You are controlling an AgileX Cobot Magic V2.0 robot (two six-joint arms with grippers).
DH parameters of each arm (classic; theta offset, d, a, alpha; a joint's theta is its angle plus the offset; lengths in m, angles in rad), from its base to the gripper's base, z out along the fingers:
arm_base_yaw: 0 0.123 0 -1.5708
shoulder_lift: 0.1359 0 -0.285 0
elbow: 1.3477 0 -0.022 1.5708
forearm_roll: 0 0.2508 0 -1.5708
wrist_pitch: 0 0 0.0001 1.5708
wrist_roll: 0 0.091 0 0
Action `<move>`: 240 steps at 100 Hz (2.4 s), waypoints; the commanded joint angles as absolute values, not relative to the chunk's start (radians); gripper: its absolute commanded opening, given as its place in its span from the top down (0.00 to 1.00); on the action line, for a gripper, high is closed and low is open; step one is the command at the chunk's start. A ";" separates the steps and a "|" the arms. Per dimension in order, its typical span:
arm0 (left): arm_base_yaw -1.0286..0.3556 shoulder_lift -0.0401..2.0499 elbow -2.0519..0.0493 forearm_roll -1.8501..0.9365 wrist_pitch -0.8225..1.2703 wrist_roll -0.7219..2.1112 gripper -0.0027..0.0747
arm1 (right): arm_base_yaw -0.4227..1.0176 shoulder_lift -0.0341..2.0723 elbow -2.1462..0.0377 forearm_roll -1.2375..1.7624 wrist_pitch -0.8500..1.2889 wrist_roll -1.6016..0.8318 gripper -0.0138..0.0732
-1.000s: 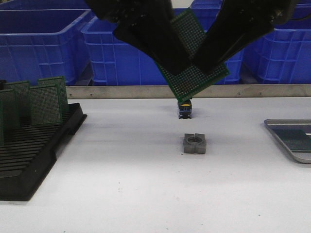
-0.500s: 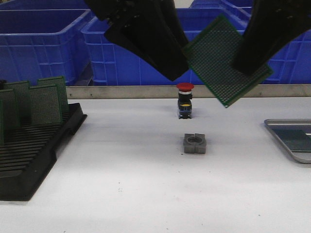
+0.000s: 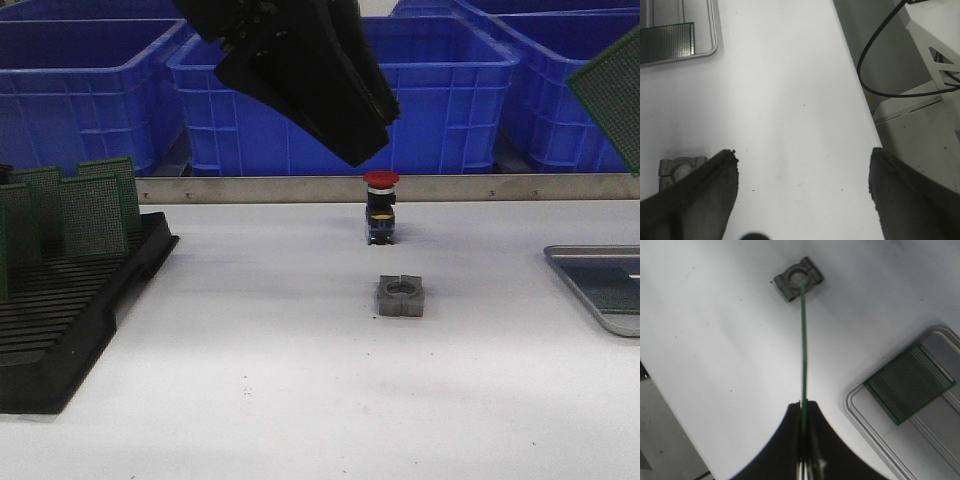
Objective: Place circuit board on tray
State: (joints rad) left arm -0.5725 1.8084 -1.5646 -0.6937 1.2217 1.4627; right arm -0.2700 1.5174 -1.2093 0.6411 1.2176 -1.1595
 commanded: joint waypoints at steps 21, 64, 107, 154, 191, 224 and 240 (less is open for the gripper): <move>-0.581 1.758 -1.594 -0.757 1.231 1.463 0.30 | -0.429 1.690 -1.236 0.902 1.225 -1.145 0.92; -0.581 1.758 -1.594 -0.757 1.234 1.463 0.30 | -0.507 2.000 -1.245 1.003 1.180 -0.973 0.92; -0.581 1.758 -1.594 -0.757 1.236 1.463 0.30 | -0.507 2.018 -1.245 1.059 1.195 -0.953 0.92; -0.581 1.758 -1.594 -0.757 1.236 1.463 0.30 | -0.506 2.018 -1.245 1.049 1.174 -0.899 0.70; -0.581 1.758 -1.594 -0.757 1.236 1.463 0.30 | -0.507 2.011 -1.245 1.033 1.151 -0.895 0.33; -0.581 1.758 -1.594 -0.757 1.236 1.463 0.30 | -0.507 1.989 -1.245 1.027 1.138 -0.896 0.29; -0.581 1.758 -1.594 -0.759 1.236 1.463 0.30 | -0.502 1.949 -1.245 1.027 1.091 -0.910 0.29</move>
